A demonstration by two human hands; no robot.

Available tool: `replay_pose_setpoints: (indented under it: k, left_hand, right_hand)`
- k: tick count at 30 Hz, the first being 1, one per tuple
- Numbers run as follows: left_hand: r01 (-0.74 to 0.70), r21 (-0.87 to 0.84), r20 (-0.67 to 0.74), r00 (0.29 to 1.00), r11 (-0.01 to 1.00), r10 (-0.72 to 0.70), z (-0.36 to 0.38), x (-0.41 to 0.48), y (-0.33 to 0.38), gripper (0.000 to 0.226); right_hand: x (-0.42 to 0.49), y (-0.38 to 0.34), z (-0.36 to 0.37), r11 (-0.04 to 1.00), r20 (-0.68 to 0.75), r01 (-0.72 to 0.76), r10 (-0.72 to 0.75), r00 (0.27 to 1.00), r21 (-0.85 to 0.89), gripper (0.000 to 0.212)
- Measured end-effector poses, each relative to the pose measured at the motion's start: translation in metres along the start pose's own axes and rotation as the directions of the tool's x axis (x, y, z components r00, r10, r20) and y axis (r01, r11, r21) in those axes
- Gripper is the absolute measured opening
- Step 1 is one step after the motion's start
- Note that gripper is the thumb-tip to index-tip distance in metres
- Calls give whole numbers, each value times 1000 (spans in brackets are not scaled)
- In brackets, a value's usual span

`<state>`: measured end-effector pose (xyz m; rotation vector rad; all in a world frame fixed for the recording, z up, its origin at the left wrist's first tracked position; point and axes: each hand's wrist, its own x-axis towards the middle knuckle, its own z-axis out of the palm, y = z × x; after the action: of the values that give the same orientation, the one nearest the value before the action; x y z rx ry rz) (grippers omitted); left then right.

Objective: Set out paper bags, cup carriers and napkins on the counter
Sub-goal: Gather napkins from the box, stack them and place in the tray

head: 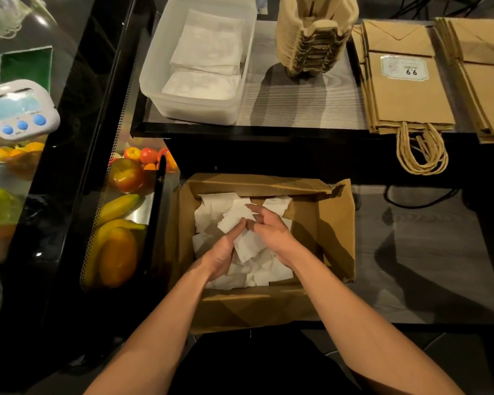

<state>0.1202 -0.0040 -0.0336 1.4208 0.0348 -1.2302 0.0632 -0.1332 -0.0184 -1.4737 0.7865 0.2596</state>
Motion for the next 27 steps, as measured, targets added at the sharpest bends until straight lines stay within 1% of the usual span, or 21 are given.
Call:
replay_pose_setpoints:
  k: [1,3,6,7,8,9,10,11,13,16,17,18,19,21,22,23,24,25,27]
  left_hand:
    - [-17,2,-2,1000,1000,17,0,1,0,54]
    - [-51,23,11,999,998,51,2,1,1,54]
    - [-70,117,45,997,991,65,4,0,1,63]
    - [-72,133,28,997,988,69,4,0,1,70]
    - [-76,116,-11,997,990,78,3,1,1,80]
    - [-95,84,-50,994,992,99,0,3,-2,85]
    - [-123,46,-86,988,991,127,-2,4,-1,80]
    - [-149,12,-93,984,989,149,-2,3,3,69]
    - [-150,-28,-97,984,988,147,0,4,7,50]
    - [-90,-215,-92,993,973,71,7,2,15,38]
    - [-58,-285,-77,996,957,38,8,3,16,38]
    - [-30,-345,-63,998,938,9,7,3,17,40]
    - [-5,-405,-44,999,914,-14,6,4,18,42]
    - [29,-479,-3,999,877,-35,3,3,20,45]
    - [36,-488,3,999,872,-39,3,2,20,45]
    - [38,-486,8,999,873,-39,2,3,18,45]
    - [40,-468,15,999,883,-37,1,4,16,45]
    - [37,-457,10,999,889,-36,1,4,14,45]
    - [16,-443,3,1000,896,-16,0,3,11,43]
  right_hand:
    - [0,-2,-1,999,-2,16,-16,1000,41,41]
    - [1,-4,-1,995,-19,38,-37,999,94,36]
    - [1,-1,-3,990,-74,68,-59,996,126,41]
    - [1,0,-4,985,-92,72,-59,994,155,44]
    - [3,3,-6,981,-109,74,-55,993,179,45]
    - [3,4,-6,976,-125,77,-53,991,203,43]
    - [2,5,-6,973,-129,78,-51,990,215,39]
    - [2,6,-5,971,-127,78,-50,991,224,36]
    - [1,6,-1,976,-104,68,-47,993,209,42]
    - [-4,0,8,992,-50,103,-99,994,72,46]
    - [-5,-1,9,991,-51,131,-130,990,-1,47]
    - [-6,-1,9,979,-68,167,-176,982,-120,47]
    - [-9,-1,9,941,-91,215,-246,965,-261,46]
    - [-8,3,7,805,-122,266,-383,916,-531,45]
    - [-5,7,6,731,-95,274,-420,903,-625,44]
    - [-2,11,6,681,-50,287,-429,902,-673,42]
    - [0,14,7,679,-21,297,-419,908,-672,40]
    - [0,18,9,724,-22,298,-397,918,-622,39]
    - [-2,20,8,879,-136,270,-346,928,-394,37]
